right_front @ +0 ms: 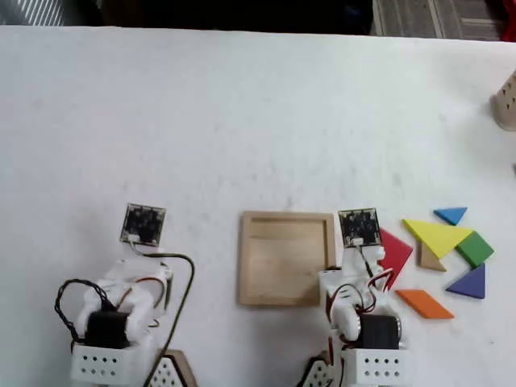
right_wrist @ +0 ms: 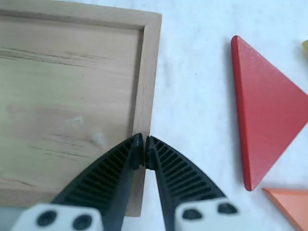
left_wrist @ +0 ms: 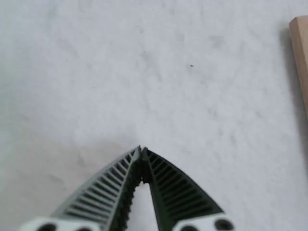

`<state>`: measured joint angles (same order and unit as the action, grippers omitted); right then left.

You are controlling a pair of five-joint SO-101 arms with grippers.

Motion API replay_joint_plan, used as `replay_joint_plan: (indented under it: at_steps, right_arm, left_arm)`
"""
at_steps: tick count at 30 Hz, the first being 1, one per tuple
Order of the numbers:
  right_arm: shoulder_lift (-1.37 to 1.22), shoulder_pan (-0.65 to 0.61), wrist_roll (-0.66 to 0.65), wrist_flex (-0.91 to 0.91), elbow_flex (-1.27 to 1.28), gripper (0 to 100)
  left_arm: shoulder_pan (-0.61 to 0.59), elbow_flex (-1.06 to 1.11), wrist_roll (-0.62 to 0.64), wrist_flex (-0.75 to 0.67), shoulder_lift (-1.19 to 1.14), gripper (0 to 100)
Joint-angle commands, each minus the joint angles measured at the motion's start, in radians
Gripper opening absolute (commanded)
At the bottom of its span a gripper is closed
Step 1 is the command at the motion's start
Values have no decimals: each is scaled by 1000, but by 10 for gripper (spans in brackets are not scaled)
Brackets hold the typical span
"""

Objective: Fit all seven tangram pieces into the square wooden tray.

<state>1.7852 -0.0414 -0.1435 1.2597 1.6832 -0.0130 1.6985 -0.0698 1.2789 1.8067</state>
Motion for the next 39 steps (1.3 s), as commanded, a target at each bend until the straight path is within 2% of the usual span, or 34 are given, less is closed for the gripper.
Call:
replay_joint_plan:
  at_steps: [1,25,31,39]
  right_arm:
    - [8,7,3,7,8,18]
    - [8,7,3,7,8,18]
    - [8,7,3,7,8,18]
    - [8,5,3,7,8,18]
  left_arm:
    - [-4,-6,-9,6,15,24]
    - [-1,-8,-11,3,15,24]
    - [-28,-138,-11,6,16,24]
    - [-39,-163,-12,-97,16,24]
